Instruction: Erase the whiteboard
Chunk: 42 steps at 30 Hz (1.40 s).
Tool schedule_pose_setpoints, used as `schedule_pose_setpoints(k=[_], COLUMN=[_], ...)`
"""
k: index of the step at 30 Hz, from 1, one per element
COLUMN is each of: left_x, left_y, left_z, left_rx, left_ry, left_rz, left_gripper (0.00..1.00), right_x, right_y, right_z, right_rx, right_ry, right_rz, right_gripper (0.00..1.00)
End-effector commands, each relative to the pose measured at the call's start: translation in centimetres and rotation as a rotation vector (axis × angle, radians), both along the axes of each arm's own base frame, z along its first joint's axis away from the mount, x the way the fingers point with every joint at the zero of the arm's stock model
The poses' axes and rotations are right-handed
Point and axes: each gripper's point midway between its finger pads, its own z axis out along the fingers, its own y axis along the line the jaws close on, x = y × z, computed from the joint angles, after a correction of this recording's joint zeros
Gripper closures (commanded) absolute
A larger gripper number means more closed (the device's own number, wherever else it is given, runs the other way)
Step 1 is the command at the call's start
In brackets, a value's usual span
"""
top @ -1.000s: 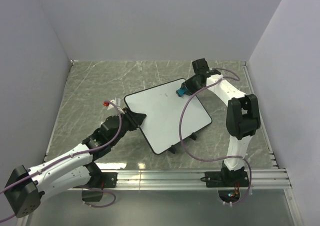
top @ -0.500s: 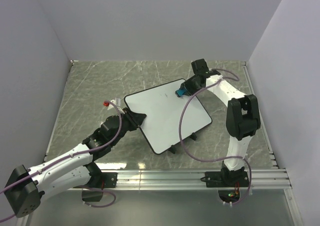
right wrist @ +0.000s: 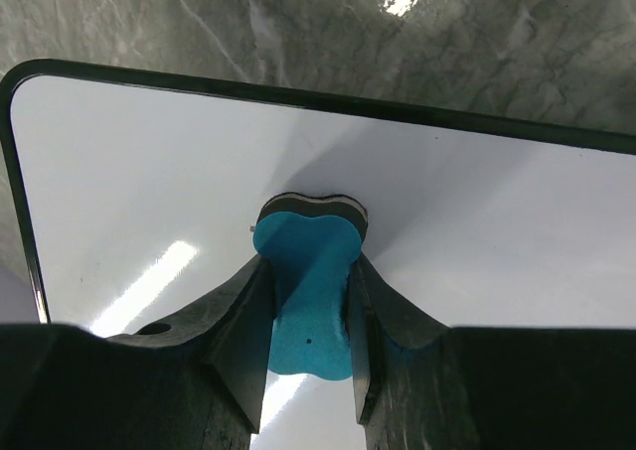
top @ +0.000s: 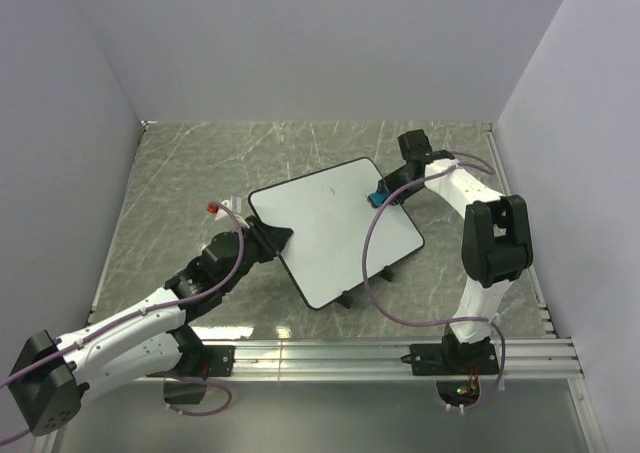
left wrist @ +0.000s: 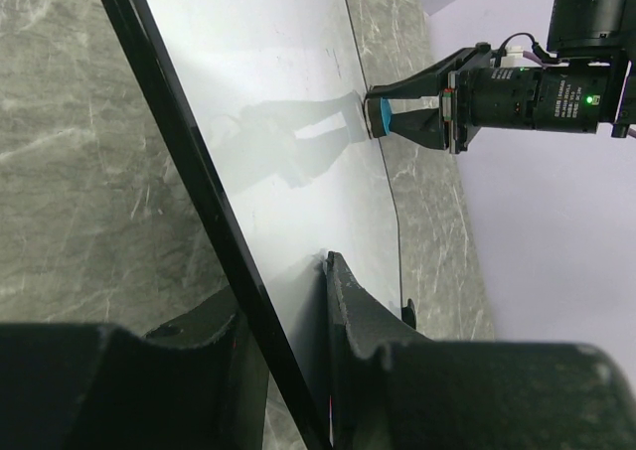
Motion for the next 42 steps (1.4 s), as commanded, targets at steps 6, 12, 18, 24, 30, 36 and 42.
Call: schedule_pose_setpoints(k=[6, 12, 18, 24, 30, 36, 42], left_x=[-3.0, -3.0, -3.0, -3.1, -3.1, -3.2, -3.2], left_y=[3.0, 3.0, 3.0, 3.0, 2.9, 2.8, 2.7], left_z=[-9.1, -9.1, -9.1, -9.1, -9.1, -9.1, -9.1], left_rx=[0.442, 0.441, 0.444, 0.444, 0.443, 0.441, 0.440], left_ry=[0.134, 0.134, 0.134, 0.132, 0.132, 0.132, 0.132], left_rz=[-0.122, -0.124, -0.122, -0.123, -0.126, -0.132, -0.136], left_gripper=[1.00, 1.00, 1.00, 1.00, 1.00, 1.00, 1.00], right_x=[0.9, 3.2, 2.7, 0.8, -1.1, -0.1, 2.0], right_y=[0.5, 2.7, 4.3, 2.7, -0.4, -2.0, -0.3], right_z=[0.3, 2.4, 2.3, 1.6, 0.3, 0.7, 2.2], right_rx=[-0.001, 0.020, 0.036, 0.015, 0.005, -0.011, 0.014], right_ry=[0.016, -0.023, -0.015, 0.001, 0.025, 0.016, -0.016], right_rz=[-0.001, 0.018, 0.033, 0.017, -0.038, -0.056, -0.044], right_gripper=[1.00, 1.00, 1.00, 1.00, 1.00, 1.00, 1.00])
